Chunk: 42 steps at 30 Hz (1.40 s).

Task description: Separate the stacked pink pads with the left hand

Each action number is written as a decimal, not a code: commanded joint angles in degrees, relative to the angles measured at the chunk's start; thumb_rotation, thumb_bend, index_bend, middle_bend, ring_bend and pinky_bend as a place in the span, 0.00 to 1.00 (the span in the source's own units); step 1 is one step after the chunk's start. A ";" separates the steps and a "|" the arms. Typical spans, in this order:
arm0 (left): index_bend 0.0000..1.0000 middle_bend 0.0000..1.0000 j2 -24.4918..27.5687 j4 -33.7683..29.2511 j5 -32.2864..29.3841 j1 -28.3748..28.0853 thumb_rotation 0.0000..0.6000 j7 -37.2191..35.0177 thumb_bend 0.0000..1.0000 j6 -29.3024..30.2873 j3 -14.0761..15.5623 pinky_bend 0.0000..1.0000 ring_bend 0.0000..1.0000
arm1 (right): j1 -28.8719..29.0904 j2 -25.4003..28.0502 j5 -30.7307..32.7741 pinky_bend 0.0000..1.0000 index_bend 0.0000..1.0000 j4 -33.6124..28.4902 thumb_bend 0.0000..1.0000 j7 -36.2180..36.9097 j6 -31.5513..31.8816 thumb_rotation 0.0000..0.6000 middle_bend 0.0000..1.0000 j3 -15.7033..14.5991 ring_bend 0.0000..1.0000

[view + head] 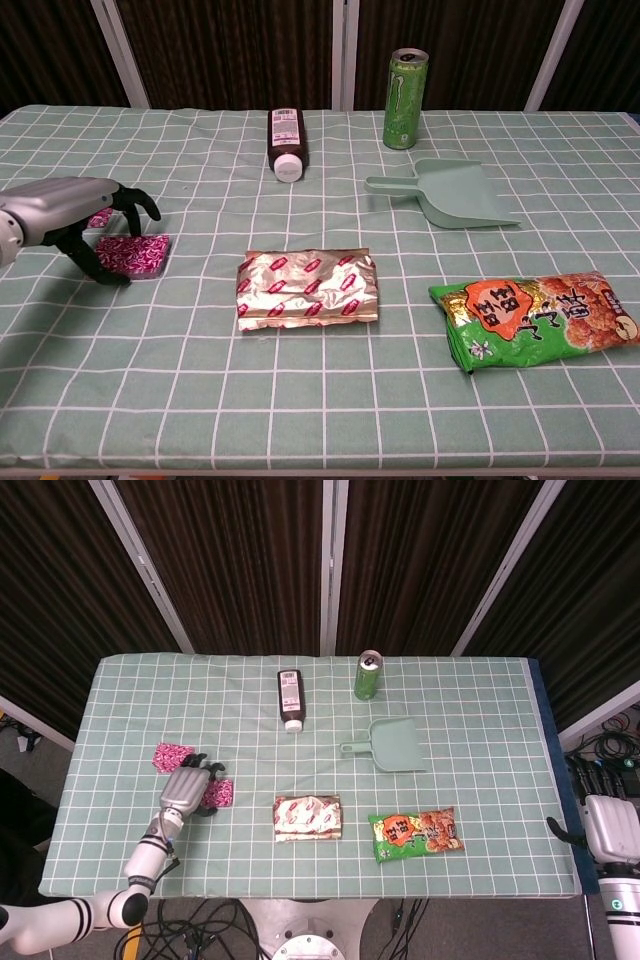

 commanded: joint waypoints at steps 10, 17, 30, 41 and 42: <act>0.26 0.39 -0.22 -0.07 0.06 0.05 1.00 -0.38 0.19 0.18 -0.24 0.09 0.07 | 0.07 -0.15 0.14 0.00 0.00 0.23 0.15 0.02 -0.18 1.00 0.05 0.05 0.00; 0.28 0.42 -0.35 0.13 -0.21 0.10 1.00 -0.20 0.22 0.25 -0.29 0.09 0.08 | 0.02 -0.12 0.21 0.00 0.00 0.29 0.15 0.06 -0.15 1.00 0.05 0.07 0.00; 0.29 0.44 -0.03 -0.59 1.47 0.53 1.00 -1.79 0.26 1.39 -0.49 0.09 0.11 | 0.06 -0.16 0.40 0.00 0.00 0.48 0.15 0.22 -0.34 1.00 0.05 0.15 0.00; 0.29 0.46 1.75 -2.22 1.36 -0.08 1.00 -0.49 0.26 1.51 -1.26 0.09 0.11 | 0.07 -0.21 0.44 0.00 0.00 0.53 0.15 0.24 -0.47 1.00 0.05 0.12 0.00; 0.29 0.46 1.86 -2.33 1.25 -0.24 1.00 -0.32 0.26 1.43 -1.40 0.09 0.11 | 0.08 -0.22 0.42 0.00 0.00 0.53 0.15 0.23 -0.45 1.00 0.05 0.13 0.00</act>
